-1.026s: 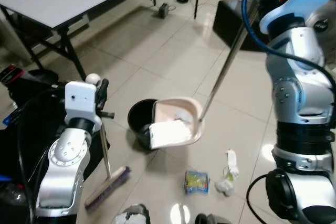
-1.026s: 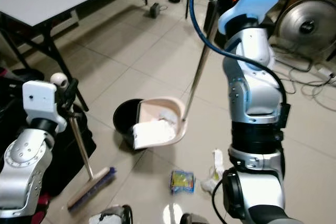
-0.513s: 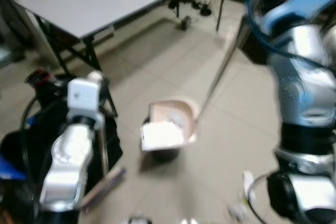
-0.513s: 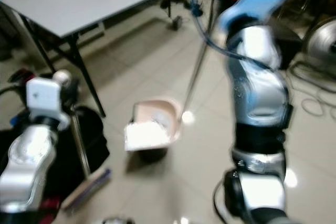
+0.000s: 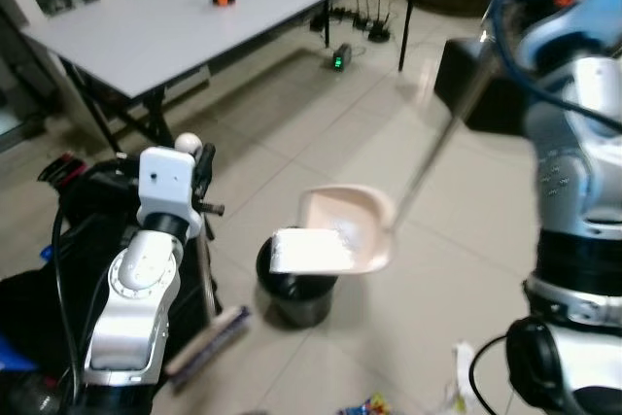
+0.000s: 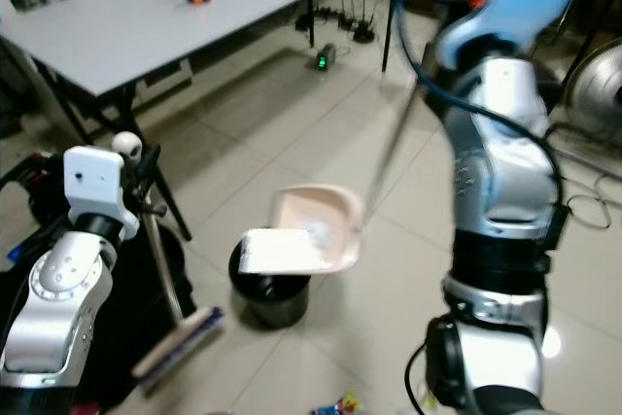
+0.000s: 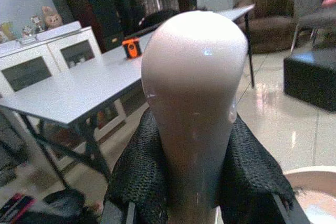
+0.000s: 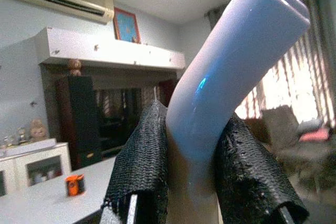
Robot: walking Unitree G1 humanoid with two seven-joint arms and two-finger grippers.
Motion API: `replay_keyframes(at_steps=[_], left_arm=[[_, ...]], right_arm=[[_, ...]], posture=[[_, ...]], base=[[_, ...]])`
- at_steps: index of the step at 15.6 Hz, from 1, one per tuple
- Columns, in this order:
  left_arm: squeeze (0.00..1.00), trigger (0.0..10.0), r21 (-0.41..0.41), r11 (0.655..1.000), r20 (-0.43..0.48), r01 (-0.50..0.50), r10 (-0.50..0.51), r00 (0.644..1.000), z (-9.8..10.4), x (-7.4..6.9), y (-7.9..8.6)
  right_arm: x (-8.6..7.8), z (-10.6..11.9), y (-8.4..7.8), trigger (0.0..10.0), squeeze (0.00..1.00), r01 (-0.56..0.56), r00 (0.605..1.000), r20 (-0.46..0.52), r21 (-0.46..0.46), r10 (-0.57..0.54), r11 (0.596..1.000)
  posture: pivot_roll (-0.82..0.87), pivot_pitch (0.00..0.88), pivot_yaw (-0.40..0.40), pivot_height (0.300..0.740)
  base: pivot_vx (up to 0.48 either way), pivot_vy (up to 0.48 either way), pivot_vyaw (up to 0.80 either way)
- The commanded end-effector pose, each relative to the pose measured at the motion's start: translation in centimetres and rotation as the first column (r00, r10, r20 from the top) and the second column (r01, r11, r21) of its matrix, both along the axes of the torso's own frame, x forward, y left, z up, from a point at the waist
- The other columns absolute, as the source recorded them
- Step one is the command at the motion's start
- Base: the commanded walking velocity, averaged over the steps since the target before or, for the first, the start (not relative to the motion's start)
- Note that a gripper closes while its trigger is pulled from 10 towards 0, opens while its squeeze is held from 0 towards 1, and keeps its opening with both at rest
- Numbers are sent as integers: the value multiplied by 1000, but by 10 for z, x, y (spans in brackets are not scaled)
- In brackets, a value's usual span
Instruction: Sweep floor
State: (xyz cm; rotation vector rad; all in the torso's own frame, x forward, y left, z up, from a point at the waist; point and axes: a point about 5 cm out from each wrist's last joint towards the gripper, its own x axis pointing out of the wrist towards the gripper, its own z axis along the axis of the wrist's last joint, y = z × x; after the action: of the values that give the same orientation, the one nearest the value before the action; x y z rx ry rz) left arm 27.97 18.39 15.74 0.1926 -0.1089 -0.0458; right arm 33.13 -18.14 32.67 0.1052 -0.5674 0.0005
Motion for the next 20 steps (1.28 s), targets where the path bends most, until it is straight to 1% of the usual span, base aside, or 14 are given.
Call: replay_keyframes(at_steps=[1, 6, 8, 10, 11, 12, 14, 15, 17, 18, 20], left_arm=[[0, 10000, 29, 999, 32, -24, 23, 999, 8, 1, 7], [0, 10000, 33, 999, 30, -33, 32, 999, 8, 0, 10], [0, 10000, 36, 999, 27, -40, 39, 999, 8, -2, 13], [0, 10000, 37, 998, 25, -42, 41, 999, 8, -4, 13], [0, 10000, 40, 998, 24, -50, 49, 999, 8, -6, 15], [0, 10000, 44, 997, 20, -62, 61, 998, 9, -10, 18], [0, 10000, 50, 996, 16, -72, 71, 997, 9, -15, 21], [0, 10000, 53, 996, 15, -77, 76, 997, 9, -17, 22], [0, 10000, 57, 994, 8, -97, 97, 995, 8, -23, 26], [0, 10000, 56, 993, 7, -100, 100, 995, 8, -24, 27], [0, 10000, 52, 993, 6, -110, 110, 994, 8, -26, 27]], right_arm=[[-6, 14, 11, 10000, 0, -45, 997, 67, 10, 44, 999], [-3, 11, 8, 10000, 0, -22, 998, 66, 8, 21, 1000], [1, 8, 5, 10000, 0, 11, 997, 74, 30, -13, 1000], [3, 3, 5, 10000, 0, 10, 997, 73, 52, -14, 999], [7, -3, 11, 10000, 0, -23, 997, 70, 59, 18, 998], [11, -7, 23, 10000, 0, -67, 995, 80, 23, 65, 998], [14, -10, 38, 10000, 0, -88, 990, 103, -55, 94, 995], [15, -11, 43, 10000, 0, -97, 988, 113, -76, 106, 992], [18, -13, 62, 10000, 0, -110, 973, 180, -191, 145, 975], [18, -15, 69, 10000, 0, -124, 969, 187, -206, 164, 971], [17, -27, 89, 10000, 0, -166, 954, 200, -264, 222, 950]], posture=[[-4, 5, 50, 740], [9, 17, 48, 740], [18, 28, 48, 740], [24, 31, 45, 740], [39, 47, 38, 740], [52, 66, 29, 740], [67, 79, 21, 740], [70, 86, 17, 740], [75, 100, 9, 740], [74, 100, 8, 740], [74, 99, -5, 740]], base=[[0, 0, 0], [0, 0, 0], [0, 0, 0], [0, 0, 0], [0, 0, 0], [0, 0, 0], [0, 0, 0], [0, 0, 0], [0, 0, 0], [0, 0, 0], [0, 0, 0]])
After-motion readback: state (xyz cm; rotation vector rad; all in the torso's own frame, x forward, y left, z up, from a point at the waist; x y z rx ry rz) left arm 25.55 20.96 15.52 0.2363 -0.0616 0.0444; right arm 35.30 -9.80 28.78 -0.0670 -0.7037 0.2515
